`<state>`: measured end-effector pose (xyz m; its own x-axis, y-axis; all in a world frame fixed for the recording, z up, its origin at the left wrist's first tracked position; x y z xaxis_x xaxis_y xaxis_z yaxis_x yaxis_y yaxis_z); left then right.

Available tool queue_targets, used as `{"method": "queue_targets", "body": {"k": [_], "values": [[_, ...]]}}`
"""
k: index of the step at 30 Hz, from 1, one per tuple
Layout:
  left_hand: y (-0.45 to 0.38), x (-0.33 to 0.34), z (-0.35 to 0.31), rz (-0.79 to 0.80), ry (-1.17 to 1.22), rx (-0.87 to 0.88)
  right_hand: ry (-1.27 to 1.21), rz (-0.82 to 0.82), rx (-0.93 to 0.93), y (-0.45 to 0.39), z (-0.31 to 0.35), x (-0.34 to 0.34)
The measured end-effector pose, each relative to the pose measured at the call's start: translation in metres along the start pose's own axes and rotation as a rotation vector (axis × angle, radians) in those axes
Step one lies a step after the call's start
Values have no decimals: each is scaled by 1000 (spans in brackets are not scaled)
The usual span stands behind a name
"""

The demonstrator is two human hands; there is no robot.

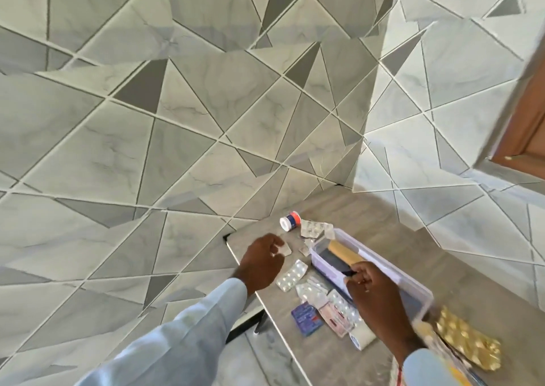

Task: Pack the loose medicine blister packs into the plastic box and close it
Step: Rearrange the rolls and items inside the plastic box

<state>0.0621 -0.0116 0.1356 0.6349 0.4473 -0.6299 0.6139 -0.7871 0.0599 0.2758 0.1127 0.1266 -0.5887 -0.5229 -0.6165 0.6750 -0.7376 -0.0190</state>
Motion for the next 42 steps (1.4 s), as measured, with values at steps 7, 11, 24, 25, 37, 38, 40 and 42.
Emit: {"method": "queue_targets", "body": {"k": [7,11,24,25,37,38,40,42], "values": [[-81,22,37,152,-41,-13,41,35,103,-60,-16,26],[-137,34,60,273,-73,16,41,62,186,-81,-35,45],[-323,51,86,551,-670,403,87,-80,570,-175,-32,102],[-328,57,87,582,-765,440,85,-80,580,-176,-32,105],[-346,76,85,694,-1007,567,47,-335,748,-129,-57,83],[-344,74,78,703,-951,558,50,-367,752,-125,-59,78],[-333,72,53,692,-801,592,56,-453,729,-113,-61,67],[-311,74,21,698,-648,673,39,-525,729,-98,-63,58]]}}
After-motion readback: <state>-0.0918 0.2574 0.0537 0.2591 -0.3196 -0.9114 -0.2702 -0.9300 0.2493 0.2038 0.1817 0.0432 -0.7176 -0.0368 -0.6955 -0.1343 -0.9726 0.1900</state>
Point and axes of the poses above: each hand's wrist, its own y-axis away from the middle knuckle, its own x-axis out of the palm, z = x × y, the point moved 5 cm from there along -y, towards the middle knuckle, and after that the axes turned 10 degrees about z, right-handed, at the moved point
